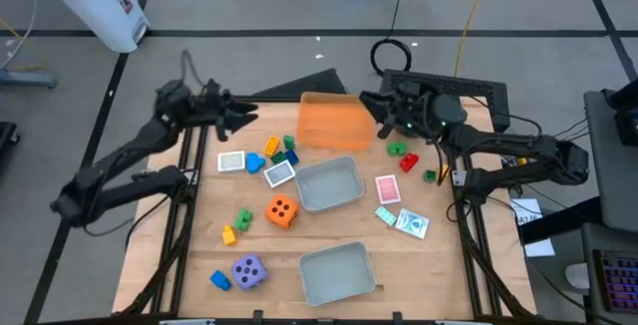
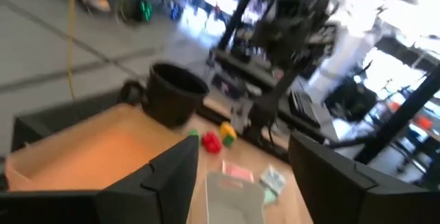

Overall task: Pick & Place Toys
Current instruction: Put the green game piece into the orange bin

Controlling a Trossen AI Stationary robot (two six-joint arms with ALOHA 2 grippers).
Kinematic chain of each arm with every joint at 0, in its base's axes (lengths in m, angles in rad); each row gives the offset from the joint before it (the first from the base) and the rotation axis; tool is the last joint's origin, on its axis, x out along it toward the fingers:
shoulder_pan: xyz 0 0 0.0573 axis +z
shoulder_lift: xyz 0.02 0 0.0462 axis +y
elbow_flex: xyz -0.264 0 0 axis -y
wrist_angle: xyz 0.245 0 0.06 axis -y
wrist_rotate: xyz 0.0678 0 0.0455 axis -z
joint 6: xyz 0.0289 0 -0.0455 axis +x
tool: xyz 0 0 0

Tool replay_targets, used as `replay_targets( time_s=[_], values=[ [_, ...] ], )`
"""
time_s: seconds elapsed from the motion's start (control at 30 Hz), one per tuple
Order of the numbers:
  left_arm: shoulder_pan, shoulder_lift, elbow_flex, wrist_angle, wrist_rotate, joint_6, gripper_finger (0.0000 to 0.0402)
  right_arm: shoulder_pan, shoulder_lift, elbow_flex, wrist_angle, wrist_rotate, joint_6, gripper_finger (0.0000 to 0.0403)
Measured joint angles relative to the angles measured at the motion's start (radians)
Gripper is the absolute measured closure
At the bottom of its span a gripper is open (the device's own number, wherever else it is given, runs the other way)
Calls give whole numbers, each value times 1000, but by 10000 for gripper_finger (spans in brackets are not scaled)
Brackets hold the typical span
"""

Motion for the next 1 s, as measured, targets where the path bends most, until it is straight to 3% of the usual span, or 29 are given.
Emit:
replay_targets(
  time_s=[0.2,0.37,0.53,0.63,1.0],
  values=[
    [-69,224,60,-4,44,146,154,33,0,20,-109,-105,-2,200],
    [-120,345,122,-68,-61,406,153,52,0,-4,-114,-92,-23,163],
    [-173,445,252,-427,-257,736,153,53,0,-41,-102,-96,-23,152],
    [-201,512,309,-570,-335,857,153,45,0,-57,-124,-95,-23,152],
    [-238,688,362,-591,-438,953,153,44,0,-114,-171,-95,7,151]
  ],
)
